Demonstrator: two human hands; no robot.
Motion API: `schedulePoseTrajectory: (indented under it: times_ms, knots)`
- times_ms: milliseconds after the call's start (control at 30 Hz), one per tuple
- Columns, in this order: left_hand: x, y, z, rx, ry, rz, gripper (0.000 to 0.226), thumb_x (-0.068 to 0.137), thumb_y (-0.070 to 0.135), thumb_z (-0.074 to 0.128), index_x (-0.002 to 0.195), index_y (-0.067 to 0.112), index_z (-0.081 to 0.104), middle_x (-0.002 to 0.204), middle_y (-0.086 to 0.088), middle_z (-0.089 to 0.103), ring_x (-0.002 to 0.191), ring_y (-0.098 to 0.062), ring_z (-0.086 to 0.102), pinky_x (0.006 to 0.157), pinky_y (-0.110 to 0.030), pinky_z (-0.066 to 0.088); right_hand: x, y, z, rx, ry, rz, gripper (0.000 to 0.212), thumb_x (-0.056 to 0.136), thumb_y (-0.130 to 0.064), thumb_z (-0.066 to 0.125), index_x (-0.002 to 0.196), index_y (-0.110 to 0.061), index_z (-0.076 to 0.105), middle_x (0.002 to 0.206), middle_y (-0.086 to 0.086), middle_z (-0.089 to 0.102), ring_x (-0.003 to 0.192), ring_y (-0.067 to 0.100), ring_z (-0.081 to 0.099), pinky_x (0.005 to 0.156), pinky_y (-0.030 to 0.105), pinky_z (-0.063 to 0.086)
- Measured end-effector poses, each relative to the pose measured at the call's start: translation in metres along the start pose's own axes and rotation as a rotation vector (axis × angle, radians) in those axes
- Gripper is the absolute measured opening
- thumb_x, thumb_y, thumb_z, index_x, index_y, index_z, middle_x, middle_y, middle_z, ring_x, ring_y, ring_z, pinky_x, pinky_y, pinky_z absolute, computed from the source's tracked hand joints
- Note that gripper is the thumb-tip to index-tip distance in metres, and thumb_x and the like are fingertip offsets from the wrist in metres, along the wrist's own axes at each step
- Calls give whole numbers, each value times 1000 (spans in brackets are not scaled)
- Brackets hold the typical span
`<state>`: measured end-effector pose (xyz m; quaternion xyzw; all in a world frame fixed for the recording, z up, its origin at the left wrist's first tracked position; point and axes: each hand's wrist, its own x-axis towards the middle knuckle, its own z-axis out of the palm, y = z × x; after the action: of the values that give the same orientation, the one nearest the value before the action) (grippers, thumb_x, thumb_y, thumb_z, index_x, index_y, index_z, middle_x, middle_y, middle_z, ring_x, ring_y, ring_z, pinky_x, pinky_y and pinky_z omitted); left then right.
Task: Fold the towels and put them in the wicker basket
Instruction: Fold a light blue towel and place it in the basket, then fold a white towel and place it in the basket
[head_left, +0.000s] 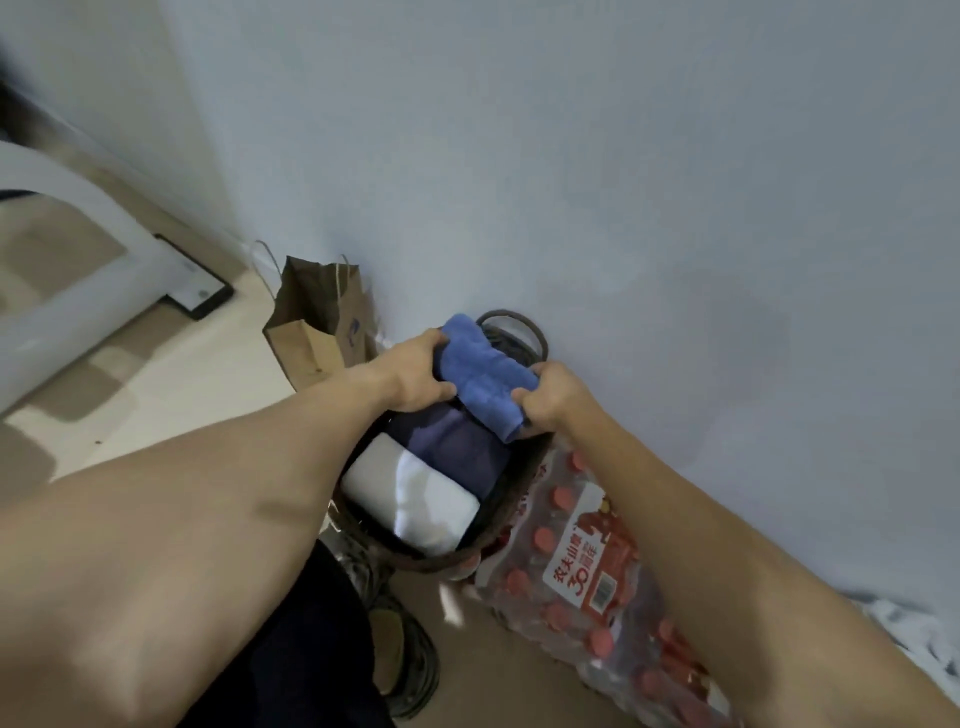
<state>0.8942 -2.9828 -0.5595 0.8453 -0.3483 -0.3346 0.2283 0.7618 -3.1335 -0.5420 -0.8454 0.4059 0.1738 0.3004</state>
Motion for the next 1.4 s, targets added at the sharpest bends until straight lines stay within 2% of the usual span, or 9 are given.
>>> schedulePoseTrajectory:
  times_ms: [167, 300, 367, 533, 700, 933, 1100, 1233, 1400]
  knots:
    - [-1, 1, 8, -44, -35, -33, 70, 84, 27, 70, 141, 14, 33, 134, -9, 50, 116, -25, 52, 93, -29, 42, 1, -1, -3, -91, -72, 46, 30, 94, -20, 56, 116, -1, 63, 107, 18, 69, 96, 33, 65, 80, 35, 54]
    - [1, 7, 11, 101, 28, -56, 41, 86, 22, 63, 121, 6, 46, 118, -14, 59, 104, -29, 57, 76, -26, 37, 1, -7, -7, -124, -176, 110, 27, 93, -9, 58, 117, 4, 60, 104, 21, 68, 72, 27, 65, 45, 18, 49]
    - [2, 8, 16, 112, 7, -45, 43, 87, 20, 62, 123, 7, 45, 118, -14, 58, 110, -31, 57, 77, -27, 36, 3, -10, -6, -176, -184, 130, 27, 95, -10, 55, 117, 5, 59, 109, 23, 68, 73, 29, 66, 47, 20, 48]
    - [2, 6, 19, 70, -128, -7, 74, 85, 24, 64, 150, 26, 27, 138, -18, 47, 124, -35, 49, 105, -39, 40, 3, -6, 7, -317, 99, 51, 30, 93, -16, 59, 120, -2, 57, 122, 19, 61, 111, 35, 60, 84, 34, 48]
    - [10, 8, 28, 166, -187, -75, 71, 92, 26, 55, 153, 30, 20, 152, -21, 19, 133, -41, 40, 113, -45, 33, -14, 3, 21, -461, 454, -326, 24, 84, -11, 66, 105, -11, 54, 110, 13, 52, 81, 36, 61, 65, 38, 45]
    - [13, 3, 39, 151, -242, -143, 80, 95, 27, 53, 154, 40, 0, 159, -22, 6, 141, -44, 27, 117, -49, 25, 6, 6, 28, -608, 88, -181, 32, 83, -22, 73, 112, -11, 67, 113, 11, 67, 101, 28, 66, 80, 30, 50]
    - [13, 1, 48, 114, -211, -173, 79, 95, 30, 52, 152, 45, 0, 157, -20, 8, 144, -40, 14, 119, -53, 17, 20, 0, 36, -584, 58, -137, 37, 84, -22, 72, 117, -8, 63, 118, 9, 66, 109, 26, 63, 88, 28, 49]
    - [16, 11, 41, 158, -238, -205, 78, 95, 28, 53, 153, 43, 4, 157, -21, 9, 143, -42, 19, 118, -52, 20, 6, 11, 22, -290, 104, -199, 40, 75, -20, 81, 110, -8, 65, 108, 9, 67, 97, 24, 64, 82, 28, 49]
    - [7, 50, 11, 252, -101, 8, 73, 89, 21, 56, 154, 25, 22, 148, -17, 42, 135, -35, 40, 110, -37, 34, -59, 75, -35, 349, 248, -240, 23, 73, -4, 80, 87, -20, 71, 86, 2, 72, 53, -1, 56, 62, 20, 55]
